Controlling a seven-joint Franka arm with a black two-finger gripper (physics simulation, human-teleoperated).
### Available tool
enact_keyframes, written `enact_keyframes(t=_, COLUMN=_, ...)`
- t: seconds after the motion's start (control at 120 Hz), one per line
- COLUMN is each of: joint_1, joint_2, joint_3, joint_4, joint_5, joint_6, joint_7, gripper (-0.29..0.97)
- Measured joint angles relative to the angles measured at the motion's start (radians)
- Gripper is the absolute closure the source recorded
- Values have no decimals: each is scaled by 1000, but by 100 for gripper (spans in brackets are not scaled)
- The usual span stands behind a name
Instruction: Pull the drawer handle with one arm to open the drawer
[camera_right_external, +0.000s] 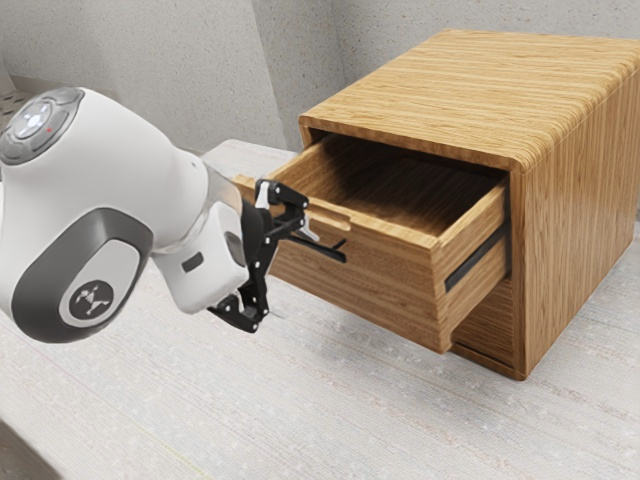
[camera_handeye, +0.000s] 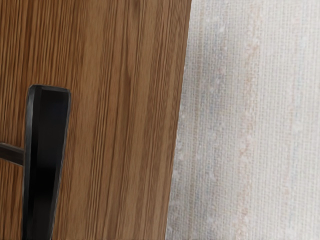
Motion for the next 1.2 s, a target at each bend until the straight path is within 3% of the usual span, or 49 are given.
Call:
enact_keyframes(t=0.358, joint_1=1, joint_2=-55, joint_3=-14, joint_4=-35, joint_5=-24, joint_6=-13, joint_7=-9, gripper=5)
enact_keyframes(t=1.2, joint_1=2, joint_2=-187, joint_3=-11, joint_4=-121, joint_5=-44, joint_6=-46, joint_7=-23, gripper=0)
